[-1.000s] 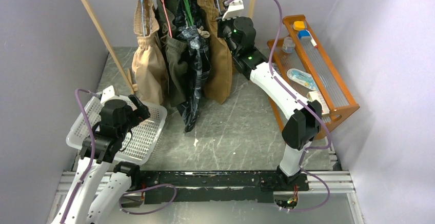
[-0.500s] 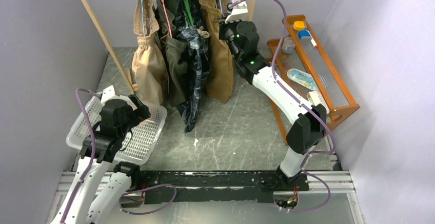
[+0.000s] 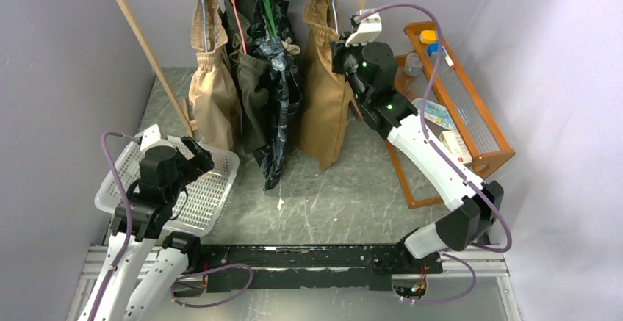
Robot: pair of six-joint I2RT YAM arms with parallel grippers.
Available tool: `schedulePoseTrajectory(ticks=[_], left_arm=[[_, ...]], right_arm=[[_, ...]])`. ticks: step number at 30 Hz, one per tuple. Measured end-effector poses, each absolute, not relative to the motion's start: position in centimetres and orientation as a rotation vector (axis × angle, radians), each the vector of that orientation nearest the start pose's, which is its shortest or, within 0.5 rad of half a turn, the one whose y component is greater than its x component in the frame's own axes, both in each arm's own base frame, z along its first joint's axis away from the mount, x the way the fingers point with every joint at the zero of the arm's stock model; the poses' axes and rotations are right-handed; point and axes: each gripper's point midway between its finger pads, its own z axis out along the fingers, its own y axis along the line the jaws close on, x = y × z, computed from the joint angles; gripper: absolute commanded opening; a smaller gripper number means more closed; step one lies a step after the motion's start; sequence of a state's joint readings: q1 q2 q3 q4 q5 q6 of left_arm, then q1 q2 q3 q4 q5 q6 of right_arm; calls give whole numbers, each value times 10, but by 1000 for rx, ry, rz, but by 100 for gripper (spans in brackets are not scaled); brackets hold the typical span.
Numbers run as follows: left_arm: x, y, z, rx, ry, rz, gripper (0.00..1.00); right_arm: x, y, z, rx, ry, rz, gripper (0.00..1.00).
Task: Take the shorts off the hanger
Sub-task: Pick up the hanger from the clothes rod.
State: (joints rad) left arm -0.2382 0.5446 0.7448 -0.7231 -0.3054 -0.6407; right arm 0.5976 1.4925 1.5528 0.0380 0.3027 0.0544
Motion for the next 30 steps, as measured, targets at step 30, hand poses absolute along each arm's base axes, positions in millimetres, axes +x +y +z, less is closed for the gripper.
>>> schedulePoseTrajectory(ticks=[30], left_arm=[[209,-94,223,-326,1978,-670,94]], right_arm=[[226,184,173,-135,2144,687,0]])
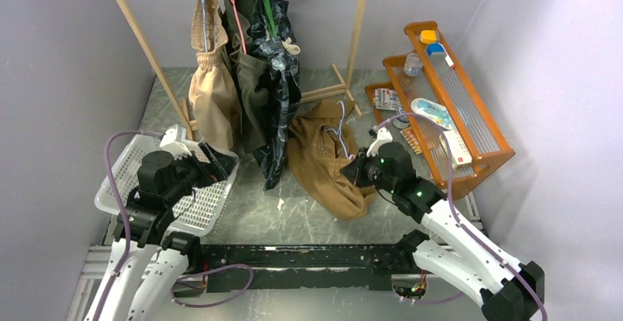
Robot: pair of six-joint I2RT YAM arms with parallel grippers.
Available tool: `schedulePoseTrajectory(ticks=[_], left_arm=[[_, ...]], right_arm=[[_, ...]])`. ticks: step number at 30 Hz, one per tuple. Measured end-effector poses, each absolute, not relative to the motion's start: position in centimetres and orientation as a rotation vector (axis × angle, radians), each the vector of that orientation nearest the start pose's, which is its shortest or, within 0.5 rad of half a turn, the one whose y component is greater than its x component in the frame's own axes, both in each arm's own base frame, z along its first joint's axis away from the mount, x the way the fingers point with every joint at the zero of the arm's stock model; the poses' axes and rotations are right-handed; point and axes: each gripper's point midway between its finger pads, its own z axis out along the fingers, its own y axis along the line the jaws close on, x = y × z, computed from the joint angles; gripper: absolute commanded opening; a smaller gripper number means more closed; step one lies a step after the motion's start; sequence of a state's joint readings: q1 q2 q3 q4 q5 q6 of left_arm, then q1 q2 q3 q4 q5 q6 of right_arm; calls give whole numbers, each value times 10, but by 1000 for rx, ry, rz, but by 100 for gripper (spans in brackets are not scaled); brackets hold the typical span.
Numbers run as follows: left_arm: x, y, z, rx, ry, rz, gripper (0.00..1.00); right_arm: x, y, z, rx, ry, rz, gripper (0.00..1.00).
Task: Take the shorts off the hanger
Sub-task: Pick up the hanger from the clothes rod, then remove the shorts from the hanger.
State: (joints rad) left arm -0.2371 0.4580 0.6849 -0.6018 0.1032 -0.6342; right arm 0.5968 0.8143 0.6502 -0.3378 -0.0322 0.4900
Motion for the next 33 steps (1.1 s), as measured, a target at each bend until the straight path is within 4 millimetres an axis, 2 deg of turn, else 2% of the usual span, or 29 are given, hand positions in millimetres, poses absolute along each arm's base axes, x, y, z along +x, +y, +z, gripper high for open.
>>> schedulePoseTrajectory(ticks=[2,4,7,11,14,22,29,33], left_arm=[[207,-110,222,-281,1996,-762,96],[206,-126,220,-228,2024,-855,92],[205,-143,212,-167,2086,-940,90],[203,-159,201,-104,2155,-996,86],[198,-177,203,-34,2160,-1052,85],[167,-248,199,199,2185,-1145,82],[161,-294,226,255,2077,-1228,82],[162,-319,227,274,2079,-1244,84]], right_arm=[[214,189,157,-138,2177,754,0],[202,196,141,-158,2210,830,0],[190,209,132,-213,2240,929,0],[185,219,138,-294,2224,997,0],[183,222,145,-353,2202,1011,0],[172,229,171,-469,2130,1083,0],[165,229,166,-490,2162,1093,0],[162,221,160,-474,2200,1047,0]])
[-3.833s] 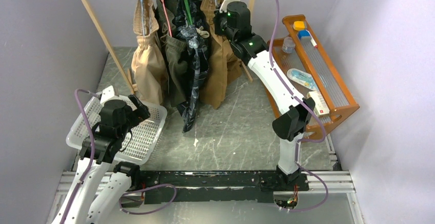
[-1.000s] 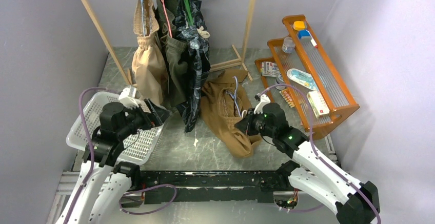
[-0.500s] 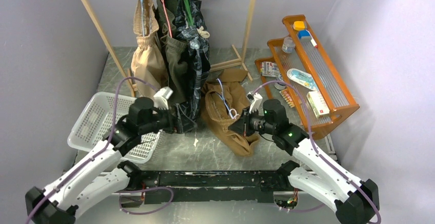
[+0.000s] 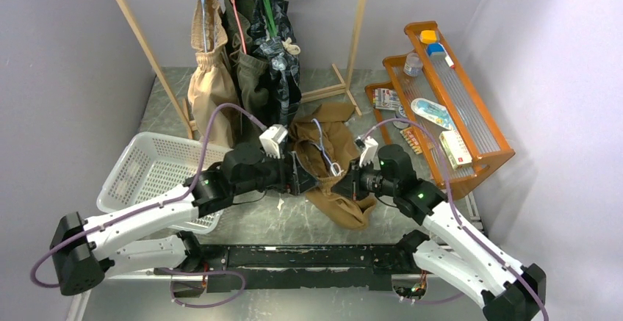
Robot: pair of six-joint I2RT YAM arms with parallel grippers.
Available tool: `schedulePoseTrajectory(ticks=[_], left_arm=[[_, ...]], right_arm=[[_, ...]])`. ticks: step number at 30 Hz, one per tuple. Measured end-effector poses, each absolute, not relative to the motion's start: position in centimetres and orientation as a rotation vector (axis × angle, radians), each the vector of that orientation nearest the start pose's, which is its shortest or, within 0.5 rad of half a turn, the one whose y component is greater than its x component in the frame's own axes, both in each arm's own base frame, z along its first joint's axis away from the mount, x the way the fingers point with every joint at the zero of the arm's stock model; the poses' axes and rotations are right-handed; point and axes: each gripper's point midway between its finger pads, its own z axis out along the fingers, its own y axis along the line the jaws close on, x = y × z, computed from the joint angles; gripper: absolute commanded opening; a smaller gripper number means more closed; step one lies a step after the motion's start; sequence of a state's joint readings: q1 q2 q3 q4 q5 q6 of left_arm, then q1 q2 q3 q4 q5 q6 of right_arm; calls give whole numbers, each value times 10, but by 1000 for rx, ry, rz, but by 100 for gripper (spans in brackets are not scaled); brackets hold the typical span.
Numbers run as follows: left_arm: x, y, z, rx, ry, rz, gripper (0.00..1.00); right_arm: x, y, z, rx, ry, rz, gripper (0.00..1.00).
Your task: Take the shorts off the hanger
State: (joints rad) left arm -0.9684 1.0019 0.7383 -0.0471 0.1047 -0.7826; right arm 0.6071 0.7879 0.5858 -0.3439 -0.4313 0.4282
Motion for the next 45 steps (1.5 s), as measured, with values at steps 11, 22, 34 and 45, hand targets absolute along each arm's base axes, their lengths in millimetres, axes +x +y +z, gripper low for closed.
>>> schedulePoseTrajectory(ticks=[11,22,34,45], left_arm=[[178,-336,287,300,1921,-1177,90],[181,-311,336,337,1765,-1099,96],[181,-330,288,439,1885,-1060,81],[181,-319,258,399,1954,-1014,55]], right_arm=[[164,193,259,-406,2107,901,0],[110,200,271,-641,2158,1101,0],[100,223,228,-855,2229,1268,0],[106,233,220,-941,2207,1298,0]])
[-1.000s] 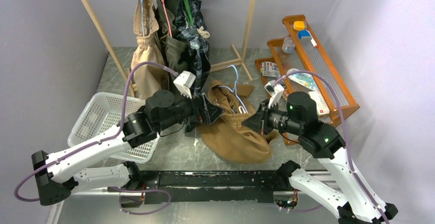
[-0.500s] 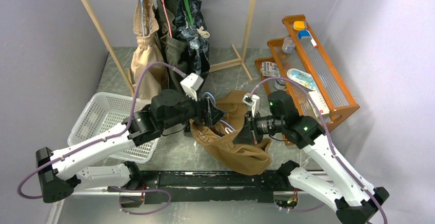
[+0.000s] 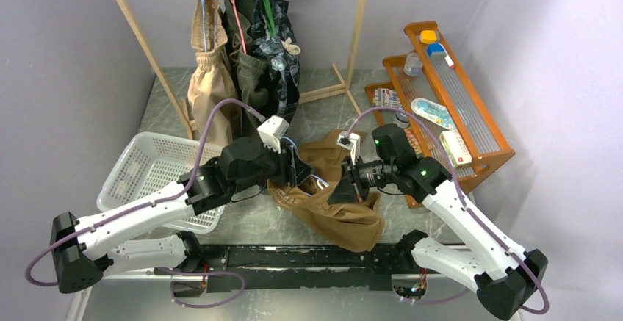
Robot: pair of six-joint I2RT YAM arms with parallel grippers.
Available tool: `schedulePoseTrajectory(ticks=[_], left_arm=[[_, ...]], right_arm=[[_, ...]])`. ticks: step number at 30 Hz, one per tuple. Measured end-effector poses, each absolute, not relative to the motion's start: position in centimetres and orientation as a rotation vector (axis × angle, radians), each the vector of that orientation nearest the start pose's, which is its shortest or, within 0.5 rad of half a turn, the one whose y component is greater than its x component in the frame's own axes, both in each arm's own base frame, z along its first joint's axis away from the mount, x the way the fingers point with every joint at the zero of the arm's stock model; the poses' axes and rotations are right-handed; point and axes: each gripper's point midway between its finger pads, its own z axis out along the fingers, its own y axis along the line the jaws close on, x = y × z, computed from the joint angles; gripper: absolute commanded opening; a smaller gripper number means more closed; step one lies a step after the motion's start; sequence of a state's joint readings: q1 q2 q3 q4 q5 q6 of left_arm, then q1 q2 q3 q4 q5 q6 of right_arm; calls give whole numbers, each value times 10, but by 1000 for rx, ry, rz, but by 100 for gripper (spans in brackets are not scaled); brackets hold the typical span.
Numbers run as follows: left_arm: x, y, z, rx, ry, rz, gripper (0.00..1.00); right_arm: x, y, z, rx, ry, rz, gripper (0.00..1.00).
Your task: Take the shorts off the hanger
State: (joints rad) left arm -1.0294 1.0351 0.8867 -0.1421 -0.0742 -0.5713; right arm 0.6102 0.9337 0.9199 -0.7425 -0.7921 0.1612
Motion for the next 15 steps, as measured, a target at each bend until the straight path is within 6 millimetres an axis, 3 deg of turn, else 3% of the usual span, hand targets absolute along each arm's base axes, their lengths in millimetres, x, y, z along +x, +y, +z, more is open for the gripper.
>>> schedulePoseTrajectory(ticks=[3,9,12,15], left_arm=[[182,-314,252,373,1954,-999,44],[187,-309,248,319,1945,-982,57],[190,-310,251,285,1920,-1000,56],[190,-311,253,263,1894,-1030,47]], right_arm=[[106,233,220,-957,2199,1307,0],[105,235,223,-971,2189,1322,0],[103,235,224,-976,2185,1338,0],[102,235,225,-978,2183,1342,0]])
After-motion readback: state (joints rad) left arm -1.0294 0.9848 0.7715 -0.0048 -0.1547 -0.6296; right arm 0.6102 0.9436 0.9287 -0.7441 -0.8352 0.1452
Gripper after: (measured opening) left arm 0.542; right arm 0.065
